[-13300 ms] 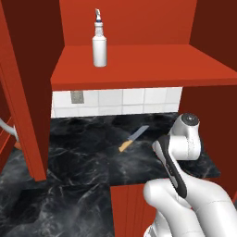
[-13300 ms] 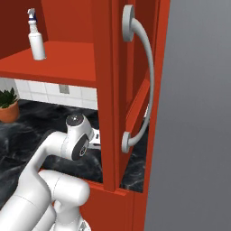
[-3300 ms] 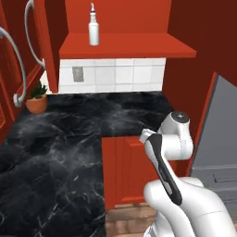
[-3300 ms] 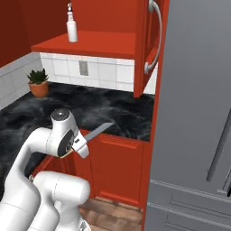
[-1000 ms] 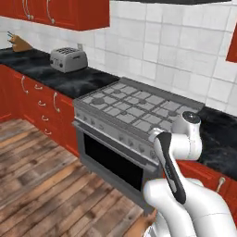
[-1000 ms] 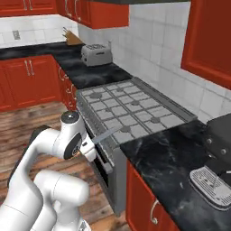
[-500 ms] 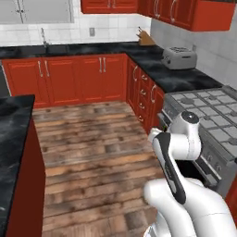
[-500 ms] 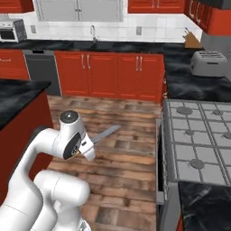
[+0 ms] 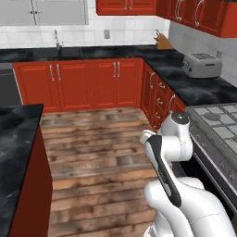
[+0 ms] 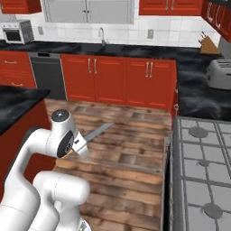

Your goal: Move the cutting board and knife to the sink. Then move spray from the cabinet to the counter.

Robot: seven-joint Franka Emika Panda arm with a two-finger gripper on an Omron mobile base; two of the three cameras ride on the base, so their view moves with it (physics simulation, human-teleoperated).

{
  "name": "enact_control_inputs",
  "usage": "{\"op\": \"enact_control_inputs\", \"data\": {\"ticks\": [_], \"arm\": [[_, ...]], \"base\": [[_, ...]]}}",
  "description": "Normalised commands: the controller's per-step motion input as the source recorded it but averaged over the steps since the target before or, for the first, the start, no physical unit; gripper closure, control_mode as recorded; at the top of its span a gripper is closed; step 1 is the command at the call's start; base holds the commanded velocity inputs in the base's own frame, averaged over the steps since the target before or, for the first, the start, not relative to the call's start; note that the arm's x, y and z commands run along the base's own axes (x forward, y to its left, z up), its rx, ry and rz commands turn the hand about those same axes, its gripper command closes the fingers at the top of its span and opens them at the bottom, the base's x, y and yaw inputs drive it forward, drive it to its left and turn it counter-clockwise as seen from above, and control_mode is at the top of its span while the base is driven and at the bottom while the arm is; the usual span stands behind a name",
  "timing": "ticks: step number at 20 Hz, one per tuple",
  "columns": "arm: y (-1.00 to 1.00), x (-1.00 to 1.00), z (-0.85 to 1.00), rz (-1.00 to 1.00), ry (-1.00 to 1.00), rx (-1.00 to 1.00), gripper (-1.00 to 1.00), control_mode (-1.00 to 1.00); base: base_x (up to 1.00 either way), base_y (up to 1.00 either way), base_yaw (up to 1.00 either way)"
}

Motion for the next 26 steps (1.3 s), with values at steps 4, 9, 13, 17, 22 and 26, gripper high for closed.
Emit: {"op": "enact_control_inputs", "data": {"ticks": [4, 9, 13, 17, 22, 26], "arm": [[0.0, 0.0, 0.0, 0.0, 0.0, 0.0, 1.0, 1.0], [0.0, 0.0, 0.0, 0.0, 0.0, 0.0, 1.0, 1.0], [0.0, 0.0, 0.0, 0.0, 0.0, 0.0, 1.0, 1.0], [0.0, 0.0, 0.0, 0.0, 0.0, 0.0, 1.0, 1.0], [0.0, 0.0, 0.0, 0.0, 0.0, 0.0, 1.0, 1.0], [0.0, 0.0, 0.0, 0.0, 0.0, 0.0, 1.0, 1.0]], "base": [[0.86, 0.0, 0.11], [0.88, 0.01, 0.14], [0.89, 0.0, 0.12], [0.89, 0.0, 0.11], [0.89, 0.0, 0.12], [0.9, 0.0, 0.12]]}}
